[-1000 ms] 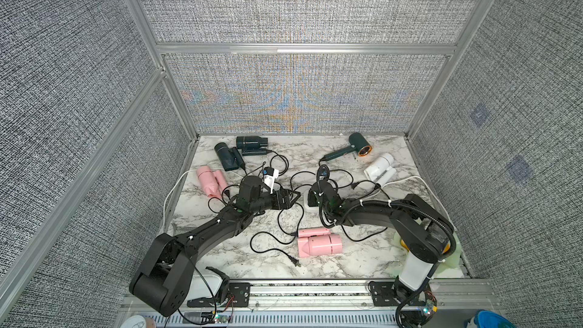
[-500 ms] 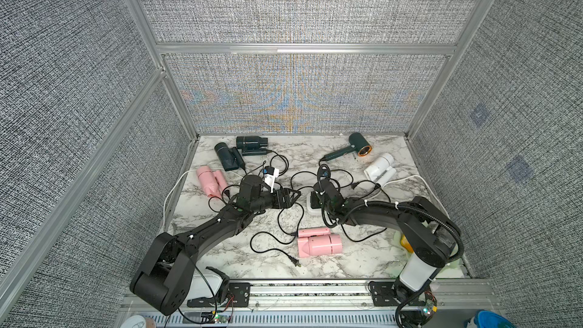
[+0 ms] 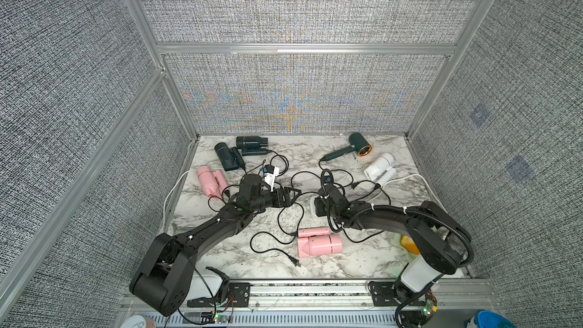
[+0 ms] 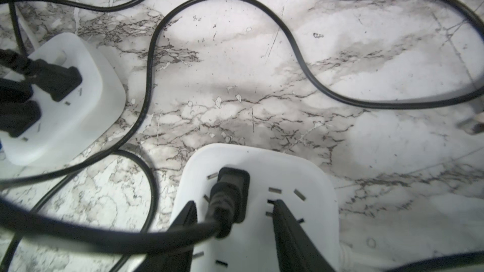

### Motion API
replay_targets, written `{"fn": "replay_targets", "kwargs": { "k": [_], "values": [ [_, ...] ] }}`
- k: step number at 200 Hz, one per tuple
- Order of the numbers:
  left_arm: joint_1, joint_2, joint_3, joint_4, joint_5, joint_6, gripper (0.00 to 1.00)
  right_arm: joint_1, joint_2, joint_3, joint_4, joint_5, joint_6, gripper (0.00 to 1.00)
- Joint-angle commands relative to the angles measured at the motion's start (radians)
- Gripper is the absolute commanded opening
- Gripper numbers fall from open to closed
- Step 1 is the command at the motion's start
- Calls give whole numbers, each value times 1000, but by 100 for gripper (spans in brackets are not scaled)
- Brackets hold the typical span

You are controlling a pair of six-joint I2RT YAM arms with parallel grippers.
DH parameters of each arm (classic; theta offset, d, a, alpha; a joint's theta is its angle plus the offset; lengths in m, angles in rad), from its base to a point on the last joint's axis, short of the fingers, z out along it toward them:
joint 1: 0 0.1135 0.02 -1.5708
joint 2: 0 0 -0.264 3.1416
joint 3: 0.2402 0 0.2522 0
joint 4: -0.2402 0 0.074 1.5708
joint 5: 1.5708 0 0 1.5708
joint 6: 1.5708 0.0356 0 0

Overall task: Charge the blow dryers
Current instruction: Insert the plug into the socket, then pick up the plug from the center of the board.

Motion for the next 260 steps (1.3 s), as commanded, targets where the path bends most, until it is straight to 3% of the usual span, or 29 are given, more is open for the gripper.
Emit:
{"fn": "replay_targets", "kwargs": {
  "k": [1,50,117,151,209,235,260],
  "values": [
    [0,-3,8,15,9,16,100,1,-47,-44,6,-53,-24,56],
    [-10,-3,14,27,3,35,100,0,-202,-148,50,-120,-73,66],
    [-39,-9,43,19,-32,50,100,-52,-429,-187,-16,-131,-67,67],
    [-59,-16,41,55,-37,55,99,-160,-479,-133,-164,-134,-16,60],
    [-88,-1,55,44,-40,72,99,-434,-485,-109,-280,-203,2,48],
    [-93,-4,56,39,-40,74,99,-609,-421,-125,-228,-391,38,46],
    [-97,2,59,40,-41,73,99,-645,-340,-106,-172,-450,21,45]
  ]
}}
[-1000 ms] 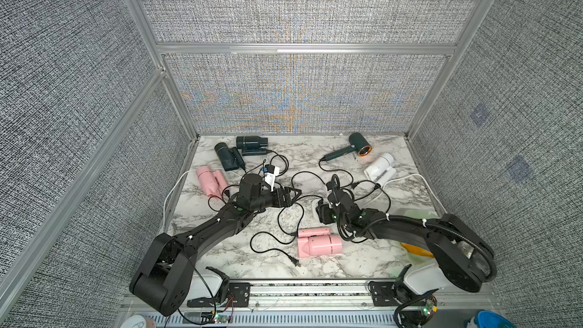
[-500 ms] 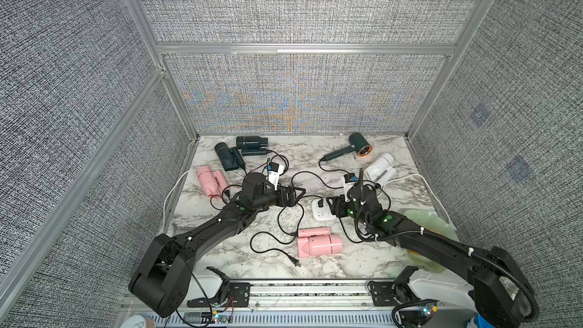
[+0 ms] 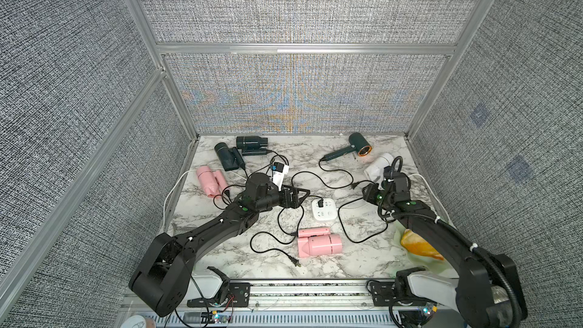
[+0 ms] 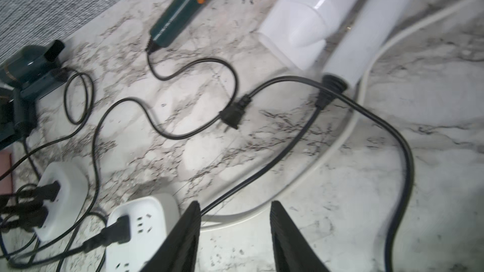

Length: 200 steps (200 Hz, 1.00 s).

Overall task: Charge the blow dryers
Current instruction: Pick up the plug from the center of the board.

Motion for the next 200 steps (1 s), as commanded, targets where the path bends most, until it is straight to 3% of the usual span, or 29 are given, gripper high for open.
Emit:
{"fn": "replay_targets", "kwargs": {
  "k": [1,79,200],
  "values": [
    [-2,3,8,20,-4,6,98,-18,52,15,59,-124,2,45],
    [-11,7,10,20,3,-6,99,-84,327,75,333,-165,109,37],
    [-23,-18,-28,2,-28,-10,99,-98,516,160,432,-163,181,34]
  ]
}}
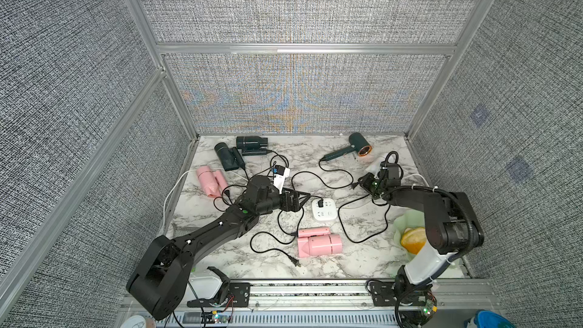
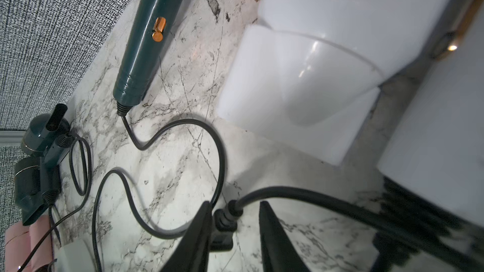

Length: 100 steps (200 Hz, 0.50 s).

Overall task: Charge the blow dryers
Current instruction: Pick up the plug from the center of the board.

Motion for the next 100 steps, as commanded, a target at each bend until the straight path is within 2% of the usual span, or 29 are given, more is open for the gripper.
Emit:
{"fn": "replay_targets", "kwargs": {
  "k": [1,66,100],
  "values": [
    [-1,6,-4,24,-9,-9,99,0,19,16,37,-11,24,34],
    [-3,-3,-6,23,-16,-14,99,4,73,29,67,-30,50,33],
    [-3,0,-7,20,-17,-14,99,10,87,23,91,-30,58,27]
  ]
}}
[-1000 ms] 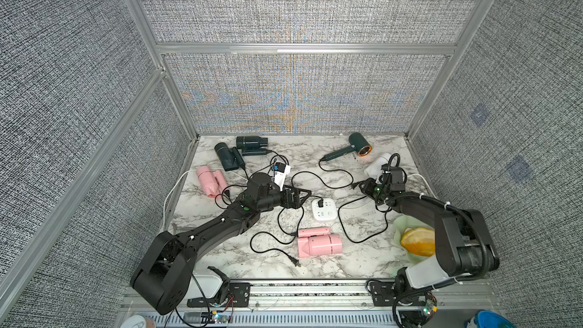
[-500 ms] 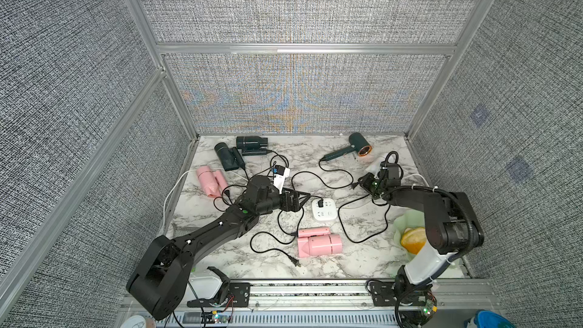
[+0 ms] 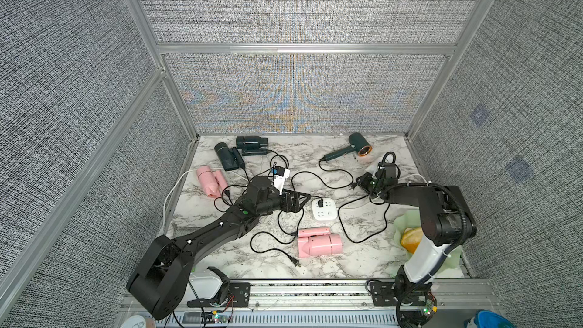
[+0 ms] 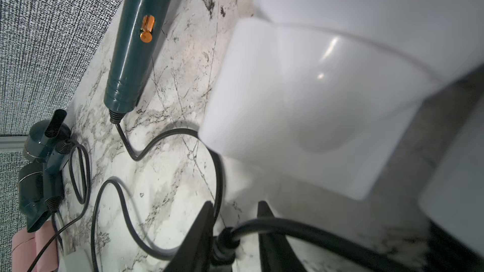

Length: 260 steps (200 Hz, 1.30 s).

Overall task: Charge the blow dryers
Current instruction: Pick up the plug from the center of the board.

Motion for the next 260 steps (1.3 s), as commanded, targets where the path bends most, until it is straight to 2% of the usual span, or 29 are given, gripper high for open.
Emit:
{"fn": "replay_targets", "kwargs": {
  "k": [1,62,96,135,212,260],
  "values": [
    [1,-2,-1,19,-9,1,99,5,6,-4,42,-9,22,27],
    [-1,6,6,30,-8,-3,98,5,-37,-35,51,-1,13,17],
    [0,8,10,20,-15,1,98,4,-81,-57,63,-41,-6,12],
    [-1,-12,26,-20,-42,16,96,18,-168,-96,48,-67,-28,11],
    [-2,-15,71,-55,-6,81,90,144,-392,-171,-57,-70,-96,10],
    [-28,56,131,-39,59,99,82,240,-471,-197,-79,-73,-102,10]
  ]
}}
